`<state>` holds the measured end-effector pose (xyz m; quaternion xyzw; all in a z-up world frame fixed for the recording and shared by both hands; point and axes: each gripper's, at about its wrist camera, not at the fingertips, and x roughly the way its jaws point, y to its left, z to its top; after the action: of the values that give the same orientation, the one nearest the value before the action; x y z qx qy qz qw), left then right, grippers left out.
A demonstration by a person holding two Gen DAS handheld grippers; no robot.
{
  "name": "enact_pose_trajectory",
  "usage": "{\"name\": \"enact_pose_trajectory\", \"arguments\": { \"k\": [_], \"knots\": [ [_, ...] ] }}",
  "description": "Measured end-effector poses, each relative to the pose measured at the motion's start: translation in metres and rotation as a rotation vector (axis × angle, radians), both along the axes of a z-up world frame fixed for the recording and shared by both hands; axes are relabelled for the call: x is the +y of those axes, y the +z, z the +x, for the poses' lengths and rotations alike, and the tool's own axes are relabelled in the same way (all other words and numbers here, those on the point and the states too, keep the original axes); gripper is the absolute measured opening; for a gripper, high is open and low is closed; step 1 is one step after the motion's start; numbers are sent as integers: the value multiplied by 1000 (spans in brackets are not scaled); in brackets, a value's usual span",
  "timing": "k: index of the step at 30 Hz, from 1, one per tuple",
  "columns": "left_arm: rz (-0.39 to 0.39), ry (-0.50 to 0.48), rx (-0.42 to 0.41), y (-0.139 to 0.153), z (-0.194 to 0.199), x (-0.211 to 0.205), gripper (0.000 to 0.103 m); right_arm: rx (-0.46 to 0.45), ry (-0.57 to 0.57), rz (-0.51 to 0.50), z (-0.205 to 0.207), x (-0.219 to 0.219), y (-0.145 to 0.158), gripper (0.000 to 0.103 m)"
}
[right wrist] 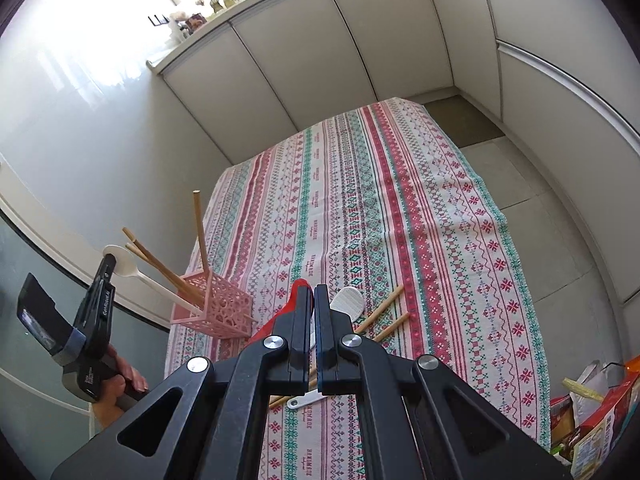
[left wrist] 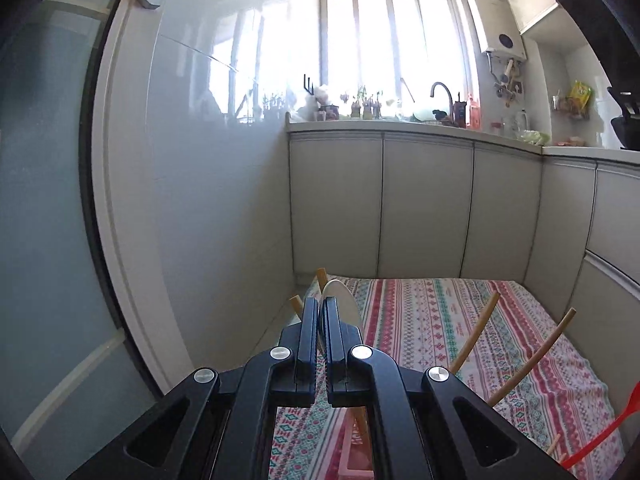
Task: Organize utensils
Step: 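Carry the white spoon over the pink holder with the left gripper while the right gripper carries the red spoon, then lower the white spoon into the pink holder and open the left gripper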
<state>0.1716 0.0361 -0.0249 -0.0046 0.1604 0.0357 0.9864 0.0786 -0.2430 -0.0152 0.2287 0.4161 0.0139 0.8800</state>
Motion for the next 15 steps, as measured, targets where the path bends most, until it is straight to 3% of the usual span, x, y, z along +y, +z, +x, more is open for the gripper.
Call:
{"name": "enact_pose_trajectory", "arguments": {
  "k": [5,11,14,15],
  "knots": [
    [21,-25,35,-8,7,-4,2,-2,4,-1,1,4,0,1],
    [4,-111,190,-25,25,-11,5,5,-3,-6,2,3,-2,1],
    [-58,-128,261,-28,30,-8,30,6,-1,-5,2,4,-2,1],
    [-84,-135,269,-26,29,-6,44,5,0,-6,2,4,-2,1]
  ]
}}
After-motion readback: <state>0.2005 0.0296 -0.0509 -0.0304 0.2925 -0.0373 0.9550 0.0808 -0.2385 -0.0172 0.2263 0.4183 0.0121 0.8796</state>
